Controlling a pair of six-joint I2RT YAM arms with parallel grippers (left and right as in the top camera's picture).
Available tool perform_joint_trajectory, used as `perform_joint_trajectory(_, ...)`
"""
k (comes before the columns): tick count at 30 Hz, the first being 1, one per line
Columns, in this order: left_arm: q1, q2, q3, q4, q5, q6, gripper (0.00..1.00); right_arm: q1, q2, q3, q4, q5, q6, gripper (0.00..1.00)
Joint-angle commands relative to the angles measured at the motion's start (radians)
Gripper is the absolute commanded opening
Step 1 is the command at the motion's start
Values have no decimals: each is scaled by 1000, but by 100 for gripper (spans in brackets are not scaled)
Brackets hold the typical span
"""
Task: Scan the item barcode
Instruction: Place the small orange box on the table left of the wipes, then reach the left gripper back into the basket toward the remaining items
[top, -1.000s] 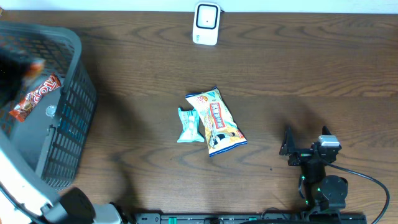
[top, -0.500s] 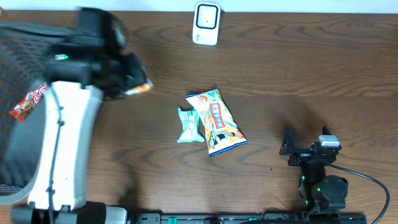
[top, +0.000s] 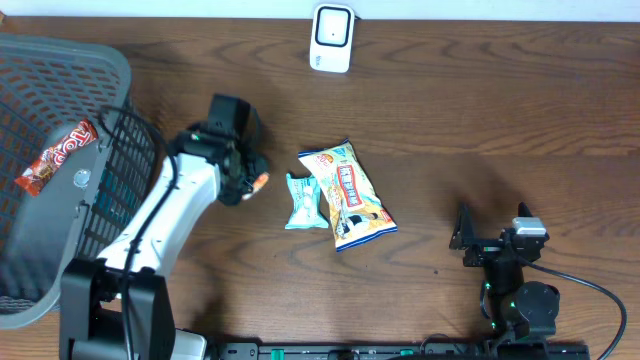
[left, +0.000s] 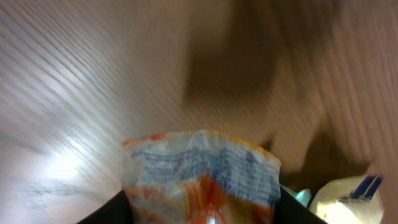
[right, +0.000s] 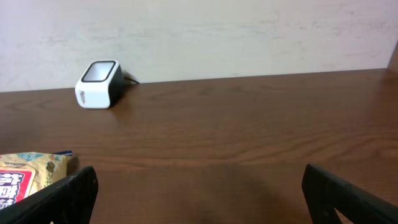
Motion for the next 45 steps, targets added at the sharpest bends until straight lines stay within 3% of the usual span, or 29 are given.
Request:
perform_joint_trajectory(1, -27, 10, -82, 69, 48, -251, 48, -3, -1, -2, -3, -2, -9, 99)
perform_joint_trajectory(3, -40, 12, -107, 89, 49, -296, 49, -3, -1, -2, -3, -2, -9, 99)
perform_joint_trajectory(6, -64, 11, -108, 86, 48, -299, 87, -3, -1, -2, -3, -2, -9, 99)
perform_joint_trajectory(8, -78, 4, -103, 86, 48, -293, 93, -3, -1, -2, -3, -2, -9, 99)
perform_joint_trajectory(12, -87, -38, -37, 86, 47, -180, 95, -3, -1, -2, -3, -2, -9, 99)
perform_joint_trajectory(16, -59, -101, 116, 80, 48, 53, 98, -3, -1, -2, -3, -2, -9, 99)
perform_joint_trajectory(20, -15, -155, 321, 7, 35, 274, 98, -3, -1, -2, -3, -2, -9, 99)
perform_joint_trajectory(27, 98, -215, 579, -119, -48, 522, 98, -3, -1, -2, -3, -2, -9, 99)
perform_joint_trajectory(38, 361, -340, 646, -111, -51, 548, 98, -3, -1, -2, -3, -2, -9, 99)
perform_joint_trajectory(45, 406, -365, 646, -149, -51, 549, 98, -3, -1, -2, -3, -2, -9, 99)
